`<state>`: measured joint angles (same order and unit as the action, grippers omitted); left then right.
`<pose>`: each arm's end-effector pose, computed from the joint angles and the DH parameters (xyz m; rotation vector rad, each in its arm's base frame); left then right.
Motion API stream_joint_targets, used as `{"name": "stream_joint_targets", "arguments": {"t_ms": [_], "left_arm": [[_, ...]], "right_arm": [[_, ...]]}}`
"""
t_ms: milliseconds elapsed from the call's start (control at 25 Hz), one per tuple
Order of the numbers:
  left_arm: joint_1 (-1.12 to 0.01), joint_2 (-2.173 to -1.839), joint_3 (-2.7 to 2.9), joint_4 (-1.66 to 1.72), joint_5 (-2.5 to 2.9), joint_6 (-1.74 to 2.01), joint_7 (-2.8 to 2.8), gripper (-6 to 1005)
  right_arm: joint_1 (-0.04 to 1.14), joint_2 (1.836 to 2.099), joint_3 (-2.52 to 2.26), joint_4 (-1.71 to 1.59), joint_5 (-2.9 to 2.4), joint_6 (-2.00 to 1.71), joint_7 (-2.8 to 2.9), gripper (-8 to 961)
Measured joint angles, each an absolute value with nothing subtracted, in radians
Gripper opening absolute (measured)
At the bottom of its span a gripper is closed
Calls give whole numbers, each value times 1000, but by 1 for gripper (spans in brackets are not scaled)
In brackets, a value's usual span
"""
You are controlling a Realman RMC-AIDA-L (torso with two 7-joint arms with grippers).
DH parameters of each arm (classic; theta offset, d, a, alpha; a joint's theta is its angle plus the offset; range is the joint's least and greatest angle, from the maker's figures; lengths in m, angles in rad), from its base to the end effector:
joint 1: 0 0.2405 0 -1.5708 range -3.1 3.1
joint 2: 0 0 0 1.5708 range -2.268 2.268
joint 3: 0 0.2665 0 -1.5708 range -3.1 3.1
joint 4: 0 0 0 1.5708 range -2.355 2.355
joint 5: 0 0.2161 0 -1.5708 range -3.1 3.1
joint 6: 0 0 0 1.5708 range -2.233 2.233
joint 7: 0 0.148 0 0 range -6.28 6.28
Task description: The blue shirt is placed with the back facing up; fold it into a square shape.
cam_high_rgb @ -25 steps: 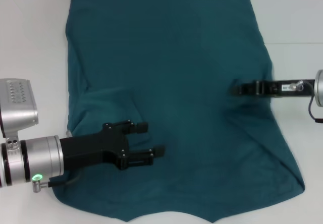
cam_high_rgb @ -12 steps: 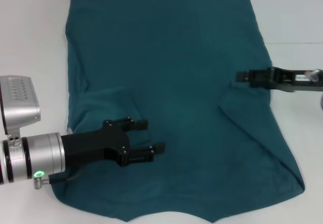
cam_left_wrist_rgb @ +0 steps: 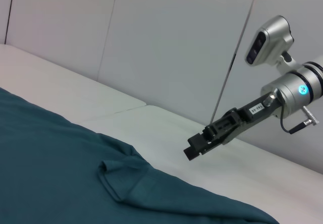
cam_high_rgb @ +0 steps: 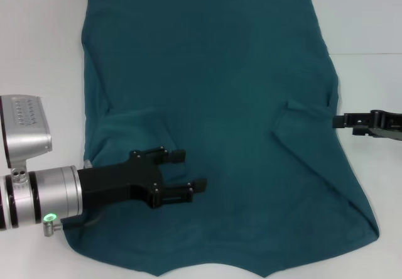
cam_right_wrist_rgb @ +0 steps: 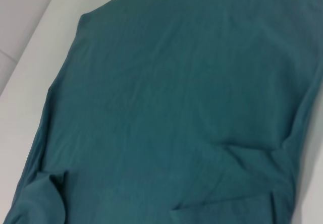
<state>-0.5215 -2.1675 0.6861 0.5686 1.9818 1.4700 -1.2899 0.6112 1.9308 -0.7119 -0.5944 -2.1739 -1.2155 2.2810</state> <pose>-0.2644 0.3270 -0.0593 -2.6985 -0.6727 -0.7765 0.3235 0.3999 0.0431 -2.0976 1.6492 0.4576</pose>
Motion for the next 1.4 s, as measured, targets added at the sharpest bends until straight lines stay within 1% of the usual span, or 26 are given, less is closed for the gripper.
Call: {"name": "stream_joint_targets", "arguments": {"t_ms": [160, 240, 280, 320, 400, 640, 840, 880, 1040, 1200, 1400], "left_arm": [[-521, -2167, 672, 573, 1982, 1474, -1322, 827], [-518, -2165, 647, 576, 1981, 1480, -1347, 827], [-515, -2164, 633, 579, 1981, 1483, -1357, 827], [-510, -2163, 620, 581, 1981, 1485, -1364, 827], [-494, -2163, 602, 598, 1981, 1485, -1389, 827], [-420, -2163, 589, 669, 1984, 1474, -1471, 829], [-355, -2163, 533, 728, 1990, 1483, -1507, 832], [-342, -2163, 524, 742, 1991, 1485, -1518, 832], [-301, -2162, 482, 792, 1994, 1505, -1552, 834], [-270, -2162, 427, 825, 2013, 1542, -1564, 836], [-246, -2162, 379, 838, 2075, 1550, -1560, 835]], "right_arm": [[602, 1939, -660, -590, -2168, -1242, 2239, 739], [599, 1949, -633, -584, -2150, -1270, 2187, 740], [590, 1966, -611, -583, -2109, -1303, 2127, 740], [590, 1966, -611, -583, -2109, -1303, 2127, 741], [578, 1981, -601, -582, -2061, -1333, 2074, 742], [560, 2012, -597, -543, -1992, -1390, 1942, 746], [562, 2048, -597, -528, -1989, -1409, 1861, 859], [564, 2059, -597, -526, -1986, -1411, 1845, 882], [567, 2066, -596, -519, -1964, -1407, 1840, 908], [572, 2068, -597, -516, -1946, -1396, 1844, 934], [579, 2068, -602, -517, -1945, -1385, 1846, 932]]}}
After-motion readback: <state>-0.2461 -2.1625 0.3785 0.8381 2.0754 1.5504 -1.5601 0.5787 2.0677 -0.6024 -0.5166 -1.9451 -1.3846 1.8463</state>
